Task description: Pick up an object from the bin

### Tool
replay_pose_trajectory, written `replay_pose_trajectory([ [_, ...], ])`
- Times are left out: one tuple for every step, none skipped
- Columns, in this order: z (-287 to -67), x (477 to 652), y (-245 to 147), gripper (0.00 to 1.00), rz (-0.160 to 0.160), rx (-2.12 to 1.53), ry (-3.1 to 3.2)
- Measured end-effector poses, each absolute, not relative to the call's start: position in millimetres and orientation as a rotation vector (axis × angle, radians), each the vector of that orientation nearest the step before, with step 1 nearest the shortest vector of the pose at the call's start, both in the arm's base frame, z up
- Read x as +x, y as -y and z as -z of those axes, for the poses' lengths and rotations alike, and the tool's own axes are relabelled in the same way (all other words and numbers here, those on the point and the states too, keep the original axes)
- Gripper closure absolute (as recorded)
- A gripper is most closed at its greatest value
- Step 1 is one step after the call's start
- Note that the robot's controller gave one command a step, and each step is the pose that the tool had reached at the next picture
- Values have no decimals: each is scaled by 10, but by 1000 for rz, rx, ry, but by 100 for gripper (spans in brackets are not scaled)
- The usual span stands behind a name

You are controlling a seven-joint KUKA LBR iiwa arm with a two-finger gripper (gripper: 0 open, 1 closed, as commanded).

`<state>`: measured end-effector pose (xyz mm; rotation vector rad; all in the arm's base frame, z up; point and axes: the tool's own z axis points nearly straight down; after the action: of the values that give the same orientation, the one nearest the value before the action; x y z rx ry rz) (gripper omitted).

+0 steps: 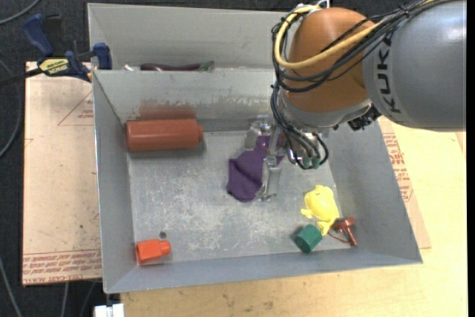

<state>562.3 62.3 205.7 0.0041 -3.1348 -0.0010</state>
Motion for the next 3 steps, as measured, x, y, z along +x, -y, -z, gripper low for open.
replay_pose_trajectory([
  [-2078, 5626, -622, 0, 2, 3, 3138],
  [-2213, 5573, -674, 0, 0, 129, 3135],
  [-2036, 5659, -703, 0, 3, 336, 3138],
])
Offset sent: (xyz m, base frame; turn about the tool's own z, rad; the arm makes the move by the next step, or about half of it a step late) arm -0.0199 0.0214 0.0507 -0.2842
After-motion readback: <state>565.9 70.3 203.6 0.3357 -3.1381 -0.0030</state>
